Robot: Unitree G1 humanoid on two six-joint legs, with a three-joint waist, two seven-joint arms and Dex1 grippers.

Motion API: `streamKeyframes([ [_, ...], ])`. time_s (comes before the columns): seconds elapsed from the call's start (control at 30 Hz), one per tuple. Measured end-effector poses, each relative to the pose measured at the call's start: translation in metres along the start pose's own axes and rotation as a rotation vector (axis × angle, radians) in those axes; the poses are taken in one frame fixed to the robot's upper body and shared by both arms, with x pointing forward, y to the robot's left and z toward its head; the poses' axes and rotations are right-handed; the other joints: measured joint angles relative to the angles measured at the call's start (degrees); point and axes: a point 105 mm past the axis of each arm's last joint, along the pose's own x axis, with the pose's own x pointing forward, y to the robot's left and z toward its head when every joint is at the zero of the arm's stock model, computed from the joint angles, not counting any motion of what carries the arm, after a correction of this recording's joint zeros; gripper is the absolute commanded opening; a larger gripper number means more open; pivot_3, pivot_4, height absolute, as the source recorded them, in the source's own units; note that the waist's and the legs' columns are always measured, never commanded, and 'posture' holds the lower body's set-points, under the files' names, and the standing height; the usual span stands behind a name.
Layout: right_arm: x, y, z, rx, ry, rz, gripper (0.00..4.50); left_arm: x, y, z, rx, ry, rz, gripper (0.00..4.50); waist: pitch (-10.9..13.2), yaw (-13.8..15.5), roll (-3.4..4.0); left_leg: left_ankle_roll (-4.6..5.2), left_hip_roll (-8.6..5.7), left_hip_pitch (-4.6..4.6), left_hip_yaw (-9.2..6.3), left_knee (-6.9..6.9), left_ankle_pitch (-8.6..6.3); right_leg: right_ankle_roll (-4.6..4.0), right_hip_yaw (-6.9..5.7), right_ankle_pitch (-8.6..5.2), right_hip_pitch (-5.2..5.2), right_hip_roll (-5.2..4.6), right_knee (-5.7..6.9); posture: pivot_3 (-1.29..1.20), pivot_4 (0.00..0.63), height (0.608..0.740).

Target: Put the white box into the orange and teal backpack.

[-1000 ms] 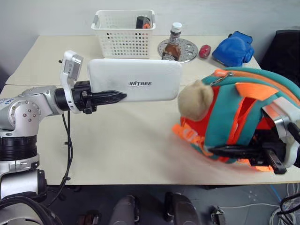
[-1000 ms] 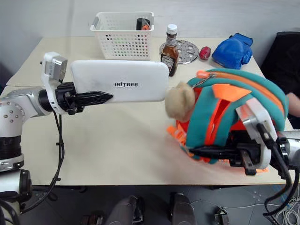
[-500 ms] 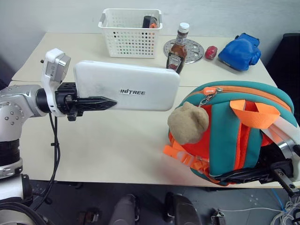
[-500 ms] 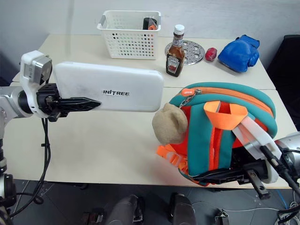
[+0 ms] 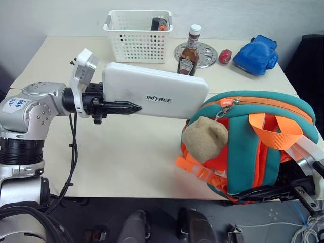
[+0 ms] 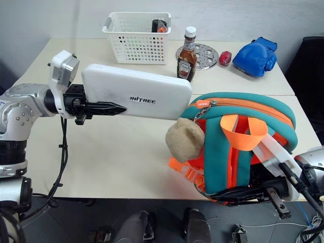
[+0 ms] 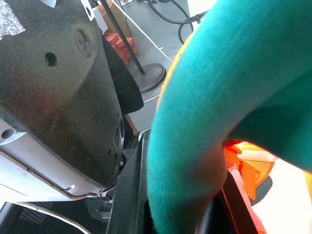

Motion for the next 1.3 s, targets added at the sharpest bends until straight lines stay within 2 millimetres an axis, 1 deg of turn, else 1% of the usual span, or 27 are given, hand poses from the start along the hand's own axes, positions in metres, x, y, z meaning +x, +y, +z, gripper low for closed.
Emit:
streamKeyframes([
  [0.13,0.000,-0.001,0.000,-0.005,0.002,-0.010,0.06,0.001,-0.004,-0.002,0.009,0.017,-0.041,1.43,0.00,0.03,0.00,0.04,0.00,-0.03,-0.02,0.18,-0.03,0.01,0.01,0.00,0.02,-0.02,0.05,0.00,0.150,0.740],
  [0.27,0.001,-0.004,-0.002,0.000,0.004,-0.015,0.06,0.009,-0.007,-0.010,0.029,0.068,-0.089,1.43,0.00,0.04,0.00,0.06,0.01,-0.03,-0.04,0.29,-0.04,0.03,0.03,0.02,0.06,-0.07,0.08,0.00,0.150,0.740],
  [0.43,0.000,-0.009,-0.003,-0.004,0.001,-0.033,0.06,0.024,-0.006,-0.017,0.063,0.094,-0.128,1.43,0.00,0.26,0.00,0.08,0.00,-0.05,-0.11,0.34,-0.05,0.03,0.02,0.02,0.08,-0.11,0.09,0.00,0.150,0.740],
  [0.57,0.001,-0.010,-0.005,0.001,0.003,-0.032,0.06,0.040,-0.006,-0.021,0.127,0.128,-0.161,1.43,0.00,0.22,-0.01,0.13,-0.03,-0.08,-0.10,0.35,-0.07,0.06,0.00,0.04,0.10,-0.10,0.06,0.00,0.150,0.740],
  [0.63,0.001,-0.011,-0.006,-0.003,0.007,-0.035,0.06,0.043,-0.006,-0.024,0.145,0.143,-0.175,1.43,0.00,0.16,-0.01,0.14,-0.03,-0.08,-0.10,0.36,-0.07,0.06,-0.02,0.04,0.09,-0.08,0.06,0.00,0.150,0.740],
  [0.83,0.001,-0.012,-0.008,-0.014,0.019,-0.046,0.06,0.044,-0.006,-0.015,0.207,0.184,-0.206,1.43,0.00,0.15,-0.01,0.16,-0.02,-0.07,-0.10,0.43,-0.06,0.07,-0.06,0.04,0.12,-0.07,0.10,0.00,0.150,0.740],
  [1.0,0.003,-0.013,-0.011,-0.016,0.019,-0.043,0.06,0.031,0.002,-0.005,0.207,0.218,-0.202,1.43,-0.01,-0.04,-0.01,0.18,-0.02,-0.07,-0.09,0.44,-0.05,0.07,-0.06,0.05,0.10,-0.06,0.14,0.00,0.150,0.740],
  [1.1,0.004,-0.014,-0.011,-0.015,0.014,-0.045,0.06,0.028,0.003,0.000,0.231,0.237,-0.188,1.43,0.00,-0.05,-0.01,0.18,-0.01,-0.08,-0.10,0.44,-0.05,0.07,-0.06,0.05,0.09,-0.06,0.15,0.00,0.150,0.740],
  [1.3,0.005,-0.015,-0.012,-0.017,0.011,-0.046,0.06,0.026,0.003,-0.002,0.259,0.280,-0.180,1.43,0.00,-0.01,-0.01,0.20,-0.02,-0.06,-0.10,0.46,-0.04,0.08,-0.03,0.05,0.10,-0.09,0.21,0.00,0.150,0.740],
])
